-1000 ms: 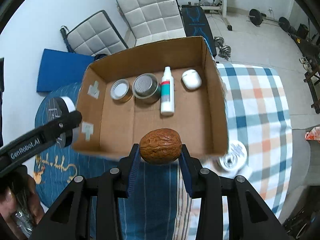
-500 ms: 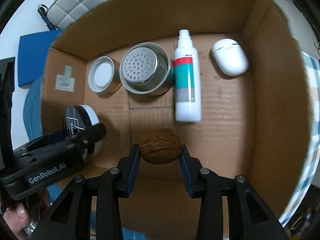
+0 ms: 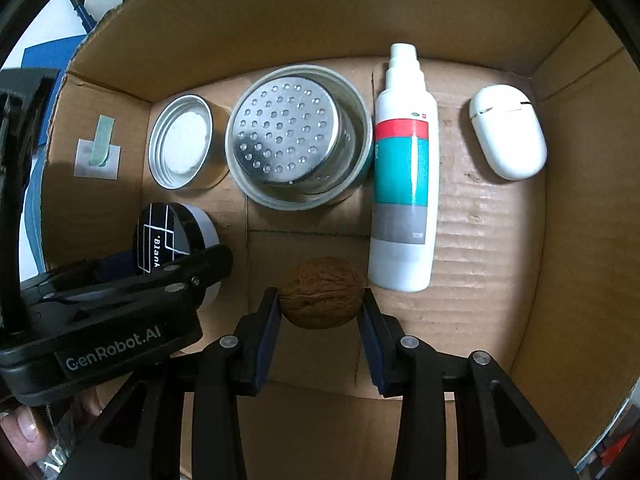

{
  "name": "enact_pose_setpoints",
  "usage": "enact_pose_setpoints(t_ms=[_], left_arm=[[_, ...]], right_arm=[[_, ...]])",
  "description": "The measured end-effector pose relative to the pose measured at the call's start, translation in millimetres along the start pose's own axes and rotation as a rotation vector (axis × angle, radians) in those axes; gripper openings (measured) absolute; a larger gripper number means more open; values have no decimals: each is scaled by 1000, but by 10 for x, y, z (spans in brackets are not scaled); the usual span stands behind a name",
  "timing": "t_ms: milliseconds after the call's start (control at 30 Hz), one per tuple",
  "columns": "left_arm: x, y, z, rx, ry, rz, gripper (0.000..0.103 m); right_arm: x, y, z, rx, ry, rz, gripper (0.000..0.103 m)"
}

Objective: Organize rigid objects
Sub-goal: 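Open both tools to release the round box and walnut, then lift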

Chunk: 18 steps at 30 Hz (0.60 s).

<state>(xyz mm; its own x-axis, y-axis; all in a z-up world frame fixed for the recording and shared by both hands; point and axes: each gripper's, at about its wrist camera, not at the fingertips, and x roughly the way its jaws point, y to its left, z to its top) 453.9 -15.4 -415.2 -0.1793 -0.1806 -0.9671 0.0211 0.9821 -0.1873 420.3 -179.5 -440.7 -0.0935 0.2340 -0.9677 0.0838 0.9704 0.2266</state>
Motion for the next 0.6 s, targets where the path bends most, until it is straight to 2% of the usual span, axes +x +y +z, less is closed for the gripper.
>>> enact_pose_setpoints(t_ms=[167, 367, 467, 533, 600], left_arm=[[35, -29, 13, -4, 17, 11, 74], [-8, 9, 72, -37, 13, -11, 75], [-72, 25, 48, -35, -8, -8, 81], [-88, -5, 16, -36, -13, -23, 87], [-129, -28, -8, -35, -20, -31, 88]], right_arm=[[35, 104, 38, -8, 9, -8, 42], [7, 179, 31, -21, 6, -33, 56], [-46, 155, 18, -22, -4, -47, 58], [-82, 154, -6, -23, -5, -64, 63], [-132, 139, -29, -23, -9, -73, 64]])
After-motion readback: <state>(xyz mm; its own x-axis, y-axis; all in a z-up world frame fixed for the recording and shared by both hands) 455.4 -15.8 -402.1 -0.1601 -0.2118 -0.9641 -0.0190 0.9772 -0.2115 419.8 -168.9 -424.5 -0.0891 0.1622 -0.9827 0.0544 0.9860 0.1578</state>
